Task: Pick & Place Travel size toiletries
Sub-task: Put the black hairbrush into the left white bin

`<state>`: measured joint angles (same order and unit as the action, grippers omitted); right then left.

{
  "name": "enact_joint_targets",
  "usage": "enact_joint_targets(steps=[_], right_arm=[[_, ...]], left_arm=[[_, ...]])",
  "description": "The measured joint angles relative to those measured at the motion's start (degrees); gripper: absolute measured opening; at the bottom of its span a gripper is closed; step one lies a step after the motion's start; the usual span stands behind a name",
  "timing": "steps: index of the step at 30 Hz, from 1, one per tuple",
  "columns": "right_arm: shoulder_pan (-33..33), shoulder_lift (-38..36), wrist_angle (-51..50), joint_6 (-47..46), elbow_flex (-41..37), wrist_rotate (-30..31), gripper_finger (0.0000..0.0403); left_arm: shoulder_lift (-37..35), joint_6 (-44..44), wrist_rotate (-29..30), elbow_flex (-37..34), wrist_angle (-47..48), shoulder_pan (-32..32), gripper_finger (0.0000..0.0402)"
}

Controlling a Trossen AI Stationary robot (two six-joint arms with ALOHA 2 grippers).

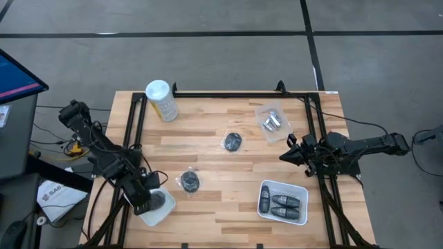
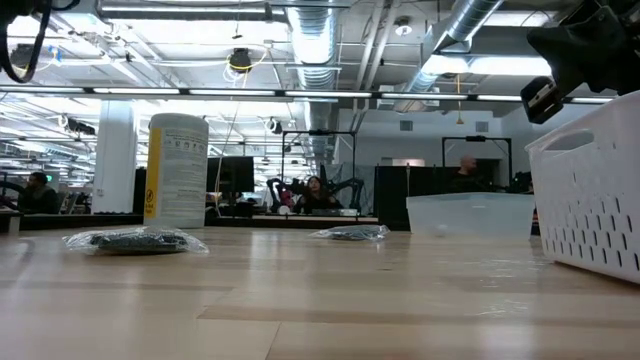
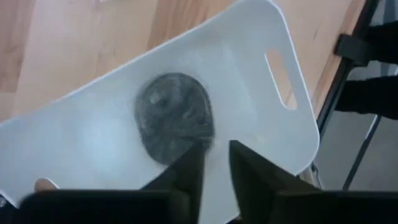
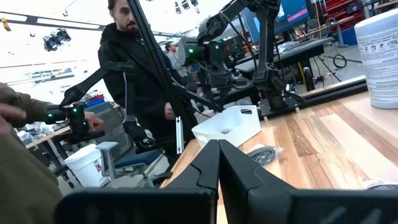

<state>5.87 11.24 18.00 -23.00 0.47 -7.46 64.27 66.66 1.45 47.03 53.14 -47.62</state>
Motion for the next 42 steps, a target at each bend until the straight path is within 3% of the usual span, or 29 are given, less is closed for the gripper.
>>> enact_joint_targets(steps=[4, 7, 14, 17, 26, 34, 42], right_arm=[[0.0, 0.0, 0.0, -0.01, 0.0, 0.0, 0.0], [0.0, 0.0, 0.0, -0.01, 0.0, 0.0, 0.0], [0.0, -0.02, 0.0, -0.01, 0.0, 0.0, 0.0], [0.0, -0.01, 0.01, -0.01, 0.0, 0.0, 0.0], [-0.02, 0.0, 0.16, -0.01, 0.0, 0.0, 0.0], [-0.01, -0.01, 0.09, -0.01, 0.0, 0.0, 0.0], [-0.01, -0.01, 0.06, -0.01, 0.0, 0.01, 0.0]], left_arm=[[0.0, -0.2, -0.79, 0.01, -0.29, 0.0, 0.0136], [0.0, 0.47, 1.79, 0.01, -2.16, 0.91, 0.0186], [-0.02, -8.27, 15.18, 0.01, -17.84, 9.42, 0.0253], [0.33, -16.31, 19.6, 0.05, -24.32, 14.29, 0.0263], [10.54, -25.83, 19.77, 0.09, -25.62, 29.97, 0.0266], [23.22, -27.28, 16.96, 0.04, -25.5, 30.88, 0.0266], [30.88, -25.68, 15.73, 0.05, -26.28, 30.97, 0.0266]])
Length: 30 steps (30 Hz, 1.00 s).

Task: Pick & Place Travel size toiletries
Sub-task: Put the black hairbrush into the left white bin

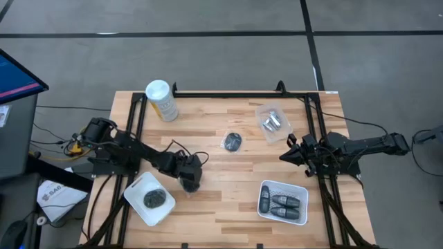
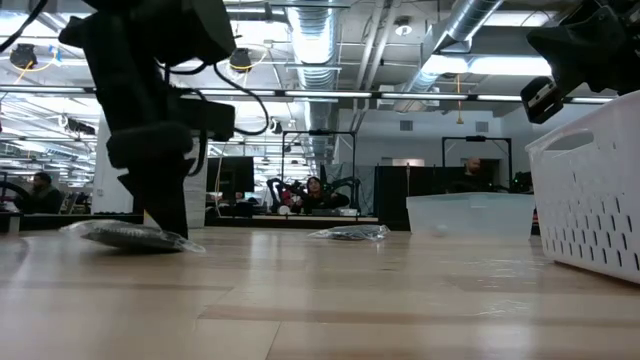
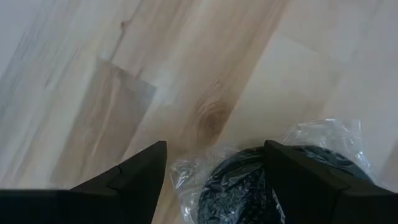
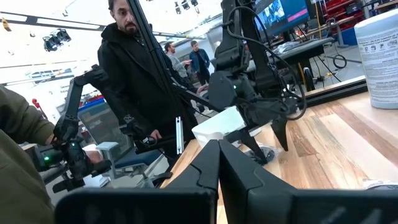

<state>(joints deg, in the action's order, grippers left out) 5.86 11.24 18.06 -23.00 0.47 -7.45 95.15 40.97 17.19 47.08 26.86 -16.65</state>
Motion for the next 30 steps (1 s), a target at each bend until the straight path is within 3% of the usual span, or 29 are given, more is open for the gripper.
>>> enact_joint_targets(steps=[3, 6, 15, 22, 30], right_arm=[[0.0, 0.0, -0.03, 0.0, 0.0, -0.01, 0.0], [0.0, 0.01, -0.04, 0.0, 0.0, 0.0, 0.0], [0.01, 0.01, -0.04, 0.0, 0.0, -0.01, 0.0], [-0.01, -0.01, -0.04, 0.0, 0.0, -0.01, 0.0], [0.01, 0.01, -0.03, 0.0, 0.0, -0.01, 0.0]], left_arm=[[0.65, 1.13, -1.94, 0.23, -0.36, 0.11, 0.026], [0.68, 1.55, -2.14, 0.23, -0.58, 0.09, 0.0226], [0.66, 1.33, -1.02, 0.12, -0.36, 0.31, 0.0018], [-3.65, 1.31, -1.04, -0.2, -2.23, 1.96, 0.0001], [-18.02, 1.36, -2.23, -0.15, -2.74, 2.76, 0.0001]])
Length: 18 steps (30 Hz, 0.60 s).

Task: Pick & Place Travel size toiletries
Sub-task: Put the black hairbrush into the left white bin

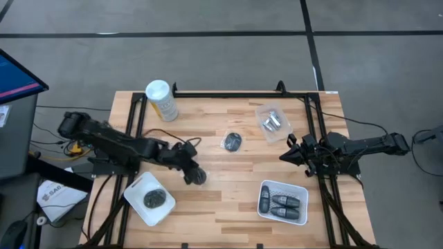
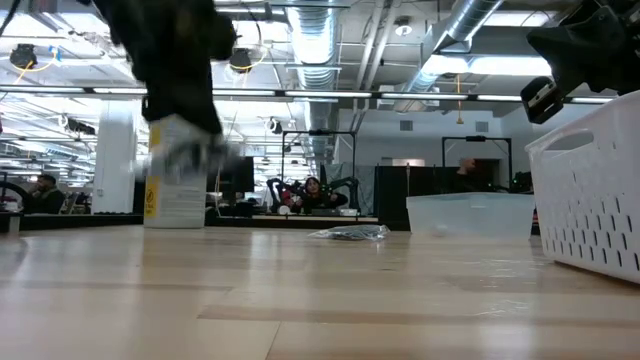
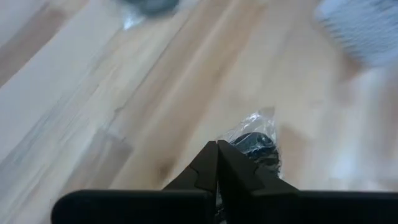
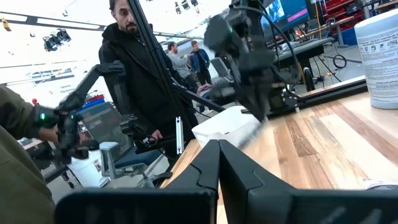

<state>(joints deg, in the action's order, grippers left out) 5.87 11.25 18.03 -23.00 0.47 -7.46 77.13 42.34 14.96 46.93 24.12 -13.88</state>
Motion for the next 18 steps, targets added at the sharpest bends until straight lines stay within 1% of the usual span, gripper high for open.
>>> enact_joint_targets(steps=[5, 7, 9, 11, 13, 16, 18], right_arm=[[0.0, 0.0, -0.01, 0.0, 0.0, 0.0, 0.0], [0.0, 0.0, 0.0, 0.0, 0.0, 0.0, 0.0], [0.0, 0.0, 0.01, 0.0, 0.0, 0.0, 0.0], [0.0, 0.0, 0.01, 0.01, 0.0, 0.0, 0.0], [-0.01, 0.0, 0.01, 0.0, -0.01, 0.0, 0.0], [-0.01, 0.0, 0.01, 0.0, 0.0, 0.0, 0.0], [-0.02, 0.0, 0.01, 0.0, 0.0, 0.02, 0.0]], left_arm=[[-10.59, 0.13, -2.26, 0.05, -0.07, -2.12, 0.0001], [-14.38, 0.21, -4.77, 0.05, -0.02, -3.22, 0.0001], [-17.84, 1.45, -8.64, 0.1, 0.82, -4.55, 0.0001], [-20.94, 3.31, -11.94, 0.12, 3.73, -6.43, 0.0001], [-23.61, 5.57, -13.64, 0.12, 8.99, -8.87, 0.0001], [-26.22, 10.42, -13.94, 0.12, 16.92, -13.58, 0.0001], [-26.97, 13.01, -13.89, 0.12, 19.81, -17.02, 0.0001]])
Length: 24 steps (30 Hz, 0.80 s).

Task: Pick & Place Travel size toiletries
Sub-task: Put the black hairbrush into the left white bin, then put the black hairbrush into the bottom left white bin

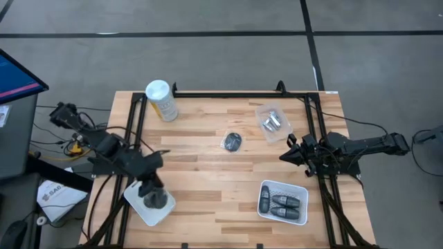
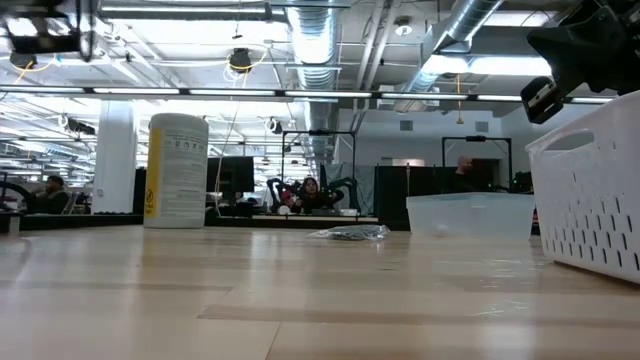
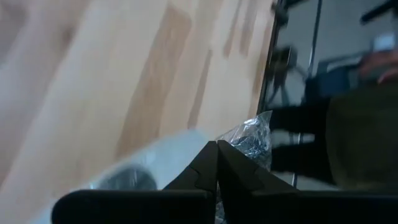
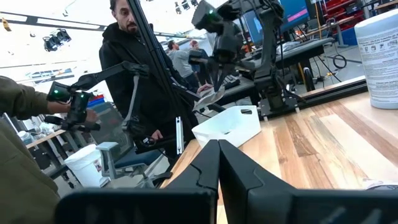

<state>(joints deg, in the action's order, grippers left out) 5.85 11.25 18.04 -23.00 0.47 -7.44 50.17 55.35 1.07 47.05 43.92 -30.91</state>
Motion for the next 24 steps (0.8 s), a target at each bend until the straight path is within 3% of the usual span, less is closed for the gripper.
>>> enact_joint_targets(steps=[6, 14, 18, 24], right_arm=[[0.02, -0.02, 0.0, 0.0, 0.0, -0.02, 0.0], [0.02, -0.01, 0.0, 0.0, -0.01, -0.02, 0.0], [0.01, -0.01, 0.0, 0.0, 0.0, -0.01, 0.0], [0.02, 0.0, 0.0, 0.0, 0.0, 0.0, 0.0]], left_arm=[[2.72, 2.17, 2.43, 0.0, 3.59, -8.45, 0.0001], [12.01, 2.12, 2.16, 0.0, 4.76, -13.01, 0.0015], [14.53, 2.16, 1.92, 0.0, 5.09, -13.37, 0.0055], [14.39, 4.83, 2.12, 0.0, 1.82, -13.3, 0.0155]])
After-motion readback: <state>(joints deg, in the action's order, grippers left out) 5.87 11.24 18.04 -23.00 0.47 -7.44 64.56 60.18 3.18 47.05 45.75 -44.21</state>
